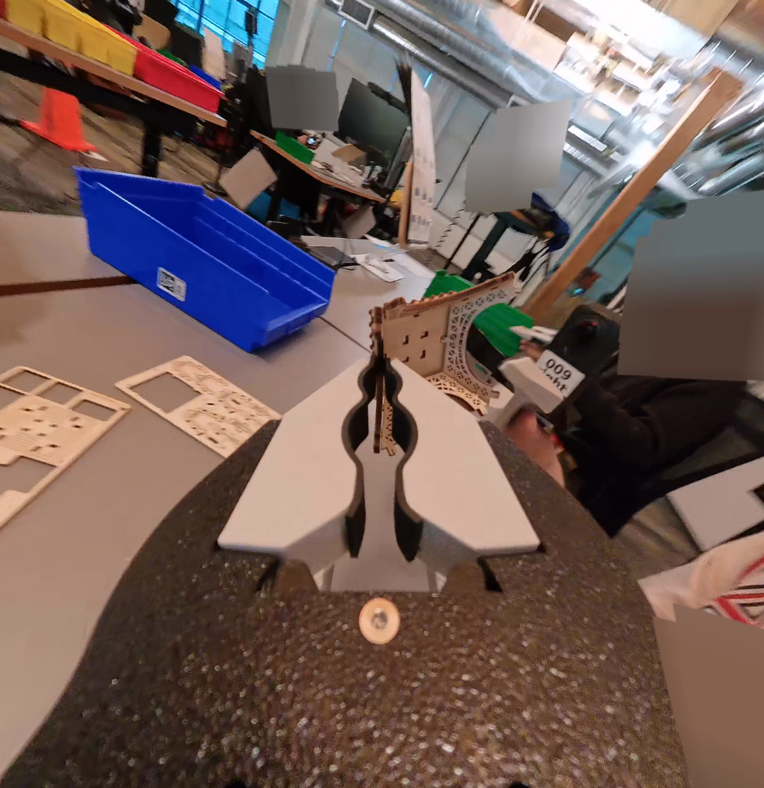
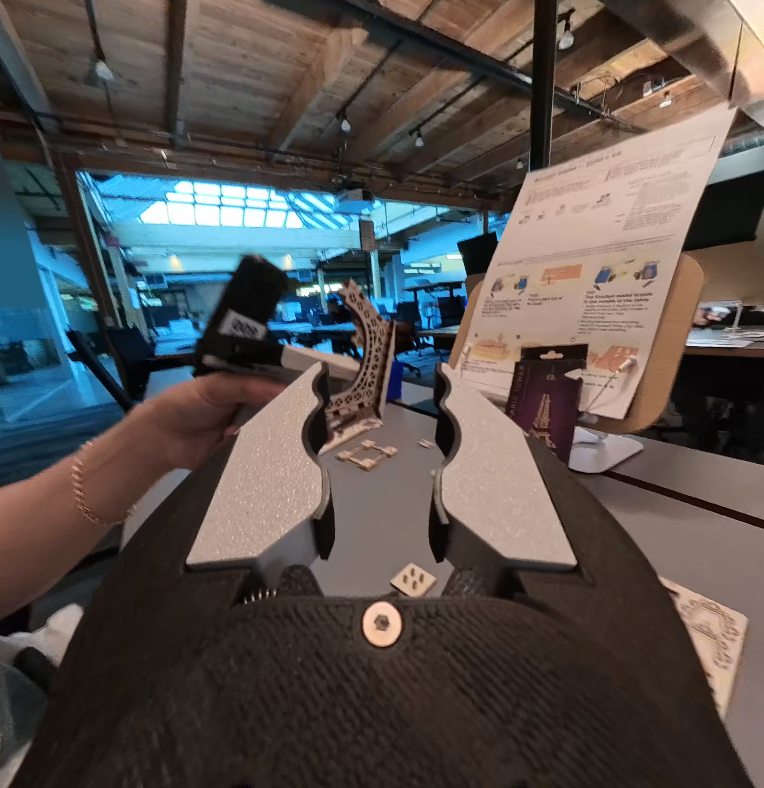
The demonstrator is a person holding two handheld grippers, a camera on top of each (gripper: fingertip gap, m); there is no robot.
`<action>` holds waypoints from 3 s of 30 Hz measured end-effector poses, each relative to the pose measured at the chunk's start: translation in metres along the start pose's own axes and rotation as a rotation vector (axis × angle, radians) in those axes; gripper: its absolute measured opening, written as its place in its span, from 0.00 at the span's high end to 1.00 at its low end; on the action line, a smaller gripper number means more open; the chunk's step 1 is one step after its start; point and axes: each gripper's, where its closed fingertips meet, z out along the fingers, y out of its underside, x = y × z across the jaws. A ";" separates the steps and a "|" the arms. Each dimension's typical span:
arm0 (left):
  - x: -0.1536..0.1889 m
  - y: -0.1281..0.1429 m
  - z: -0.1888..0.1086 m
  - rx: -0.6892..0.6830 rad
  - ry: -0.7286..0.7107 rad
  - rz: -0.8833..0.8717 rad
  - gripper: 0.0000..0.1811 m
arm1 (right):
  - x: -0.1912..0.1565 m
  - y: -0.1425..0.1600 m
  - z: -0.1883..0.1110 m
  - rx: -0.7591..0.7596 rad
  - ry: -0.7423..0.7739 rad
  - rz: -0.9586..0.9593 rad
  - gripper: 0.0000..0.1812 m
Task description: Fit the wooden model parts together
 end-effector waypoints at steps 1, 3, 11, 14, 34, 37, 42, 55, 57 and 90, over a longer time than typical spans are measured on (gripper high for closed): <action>-0.001 0.000 -0.001 0.010 0.021 -0.040 1.00 | -0.004 -0.009 -0.002 0.035 -0.017 0.017 0.75; -0.003 -0.001 -0.002 0.027 0.039 -0.086 1.00 | -0.014 -0.020 -0.007 0.068 -0.058 0.025 0.75; -0.005 -0.001 -0.003 0.062 -0.025 0.135 1.00 | -0.009 0.001 -0.003 -0.069 -0.007 -0.061 0.74; -0.009 -0.013 -0.009 0.097 -0.270 0.667 1.00 | -0.004 0.013 0.002 -0.105 0.017 -0.140 0.71; 0.014 0.002 -0.017 -0.229 -0.802 2.258 1.00 | -0.005 0.042 0.027 -0.215 0.156 -0.875 0.77; 0.015 0.004 -0.018 -0.255 -0.788 2.262 1.00 | -0.013 0.036 0.027 -0.160 0.139 -0.924 0.83; 0.018 0.005 -0.019 -0.254 -0.751 2.245 1.00 | -0.013 0.036 0.027 -0.161 0.134 -0.926 0.93; 0.026 -0.010 -0.043 -0.281 -0.522 1.711 0.77 | -0.007 0.037 0.025 -0.117 0.130 -0.856 0.95; 0.029 -0.014 -0.047 -0.309 -0.482 1.602 0.77 | -0.010 0.034 0.026 -0.097 0.129 -0.853 0.95; 0.027 -0.025 -0.045 0.124 -0.667 1.644 1.00 | -0.026 0.015 0.032 -0.155 0.160 -0.848 0.83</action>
